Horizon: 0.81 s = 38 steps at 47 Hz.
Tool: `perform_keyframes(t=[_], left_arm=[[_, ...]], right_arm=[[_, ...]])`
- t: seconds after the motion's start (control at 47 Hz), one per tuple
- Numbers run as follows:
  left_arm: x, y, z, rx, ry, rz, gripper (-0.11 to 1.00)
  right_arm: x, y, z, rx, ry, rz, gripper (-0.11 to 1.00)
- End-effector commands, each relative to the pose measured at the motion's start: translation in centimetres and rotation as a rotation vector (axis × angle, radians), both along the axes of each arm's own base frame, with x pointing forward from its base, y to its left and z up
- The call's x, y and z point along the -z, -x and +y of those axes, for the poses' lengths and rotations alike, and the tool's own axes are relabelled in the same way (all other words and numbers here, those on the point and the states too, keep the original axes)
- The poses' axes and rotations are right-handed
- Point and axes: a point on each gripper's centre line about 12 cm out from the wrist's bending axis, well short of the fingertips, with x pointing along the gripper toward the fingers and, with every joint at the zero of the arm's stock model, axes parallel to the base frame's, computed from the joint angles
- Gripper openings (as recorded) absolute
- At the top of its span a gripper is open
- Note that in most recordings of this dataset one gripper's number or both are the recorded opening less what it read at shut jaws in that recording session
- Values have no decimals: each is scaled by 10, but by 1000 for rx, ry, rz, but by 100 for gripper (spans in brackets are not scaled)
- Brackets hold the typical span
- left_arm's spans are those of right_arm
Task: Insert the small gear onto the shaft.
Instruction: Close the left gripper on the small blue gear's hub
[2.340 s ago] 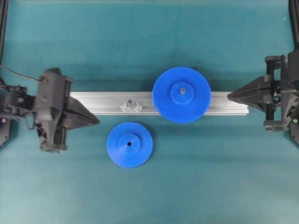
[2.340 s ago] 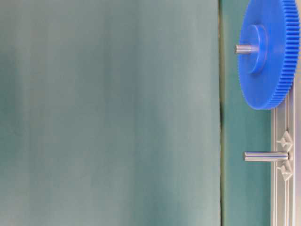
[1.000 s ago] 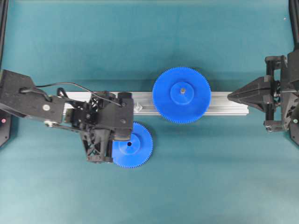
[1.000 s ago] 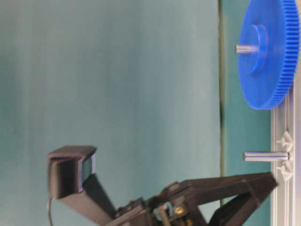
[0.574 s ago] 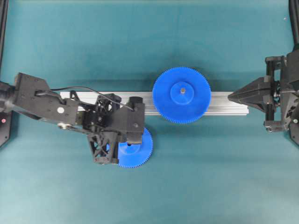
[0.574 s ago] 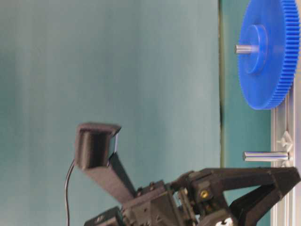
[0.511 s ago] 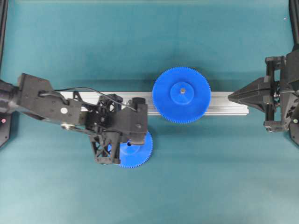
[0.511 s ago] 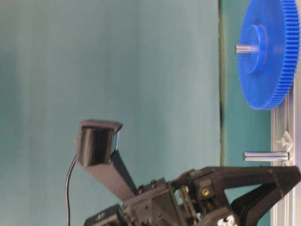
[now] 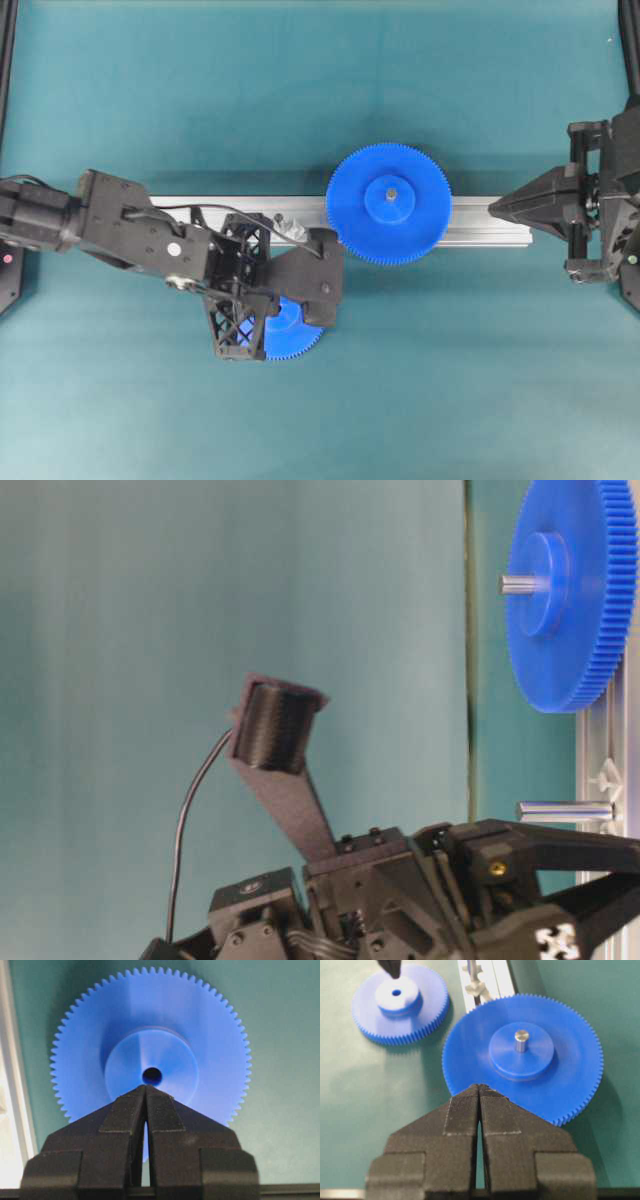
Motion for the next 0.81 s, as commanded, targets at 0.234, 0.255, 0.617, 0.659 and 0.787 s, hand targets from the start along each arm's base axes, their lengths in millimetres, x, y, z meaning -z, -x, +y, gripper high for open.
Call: perform_keyframes(t=[0.234,0.255,0.617,0.659,0.787], left_arm=[[-17,-10,-5,44,-11,-41,-1],[-17,-10,-5,44,-12,-40,-1],[-20,-12,-6,44,-11,-41,-1],[-20,-12,-6,44,-10,-41,-1],[-18,-11,-6,46,-13,-32,-1]], right_arm=[[-3,-2,-1,5,-6,-11,2],[-3,-2,-1,5,-4,-11,2],[-4,-2,-1,5,-6,-13,2],[-2,-1,0,6,-7,-8,2],[-2,-1,0,6,-7,-8,2]])
